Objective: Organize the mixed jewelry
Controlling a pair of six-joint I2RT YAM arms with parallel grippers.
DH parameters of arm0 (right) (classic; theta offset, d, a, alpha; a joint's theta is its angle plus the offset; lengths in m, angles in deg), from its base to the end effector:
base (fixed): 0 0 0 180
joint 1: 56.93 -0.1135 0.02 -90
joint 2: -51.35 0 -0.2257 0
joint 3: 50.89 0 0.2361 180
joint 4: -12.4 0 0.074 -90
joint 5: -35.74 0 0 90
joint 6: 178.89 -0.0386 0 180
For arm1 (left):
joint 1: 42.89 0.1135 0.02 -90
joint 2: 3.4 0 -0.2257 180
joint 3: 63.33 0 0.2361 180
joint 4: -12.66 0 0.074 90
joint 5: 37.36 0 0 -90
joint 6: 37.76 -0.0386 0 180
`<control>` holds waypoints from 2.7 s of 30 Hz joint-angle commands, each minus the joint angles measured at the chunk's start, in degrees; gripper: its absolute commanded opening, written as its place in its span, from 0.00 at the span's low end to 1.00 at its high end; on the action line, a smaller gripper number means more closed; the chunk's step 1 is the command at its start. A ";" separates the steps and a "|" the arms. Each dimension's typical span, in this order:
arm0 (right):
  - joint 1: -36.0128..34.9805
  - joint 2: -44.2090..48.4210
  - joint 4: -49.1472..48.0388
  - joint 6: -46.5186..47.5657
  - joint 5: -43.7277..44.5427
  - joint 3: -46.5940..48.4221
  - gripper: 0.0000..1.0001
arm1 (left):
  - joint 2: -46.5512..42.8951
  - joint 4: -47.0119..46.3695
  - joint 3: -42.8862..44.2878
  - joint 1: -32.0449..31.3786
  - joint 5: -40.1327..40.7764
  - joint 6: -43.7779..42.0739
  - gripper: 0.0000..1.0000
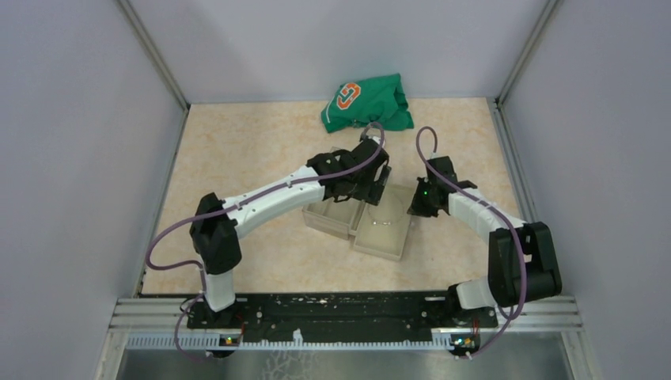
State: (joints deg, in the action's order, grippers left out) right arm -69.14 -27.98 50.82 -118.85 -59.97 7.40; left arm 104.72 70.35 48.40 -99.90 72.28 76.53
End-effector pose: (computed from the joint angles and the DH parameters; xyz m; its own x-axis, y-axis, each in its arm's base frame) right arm 0.2491 0.0578 0.1537 -0.8591 0.3225 -0.3974 0.1953 0.9243 0.3280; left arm 0.2235 -0.3205 0.2535 -0.6827 0.3401 -0.6467 0.4408 0.8976 0.0068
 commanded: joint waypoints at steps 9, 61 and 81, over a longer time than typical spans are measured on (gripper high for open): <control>-0.47 -3.56 0.51 -4.71 1.02 7.93 0.00 | -6.70 -1.85 1.69 13.45 -7.82 -0.68 0.88; -0.63 -8.38 -1.89 1.02 2.73 13.23 0.32 | -0.35 -9.23 -10.12 34.65 -44.27 -4.79 0.93; -5.84 -20.58 -12.36 -8.29 -7.26 23.57 0.00 | 3.77 -12.37 -8.35 35.48 -50.65 -3.23 0.93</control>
State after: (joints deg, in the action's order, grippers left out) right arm -74.29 -45.55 42.06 -126.04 -63.03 26.55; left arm 106.75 58.92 37.28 -64.63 24.15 73.40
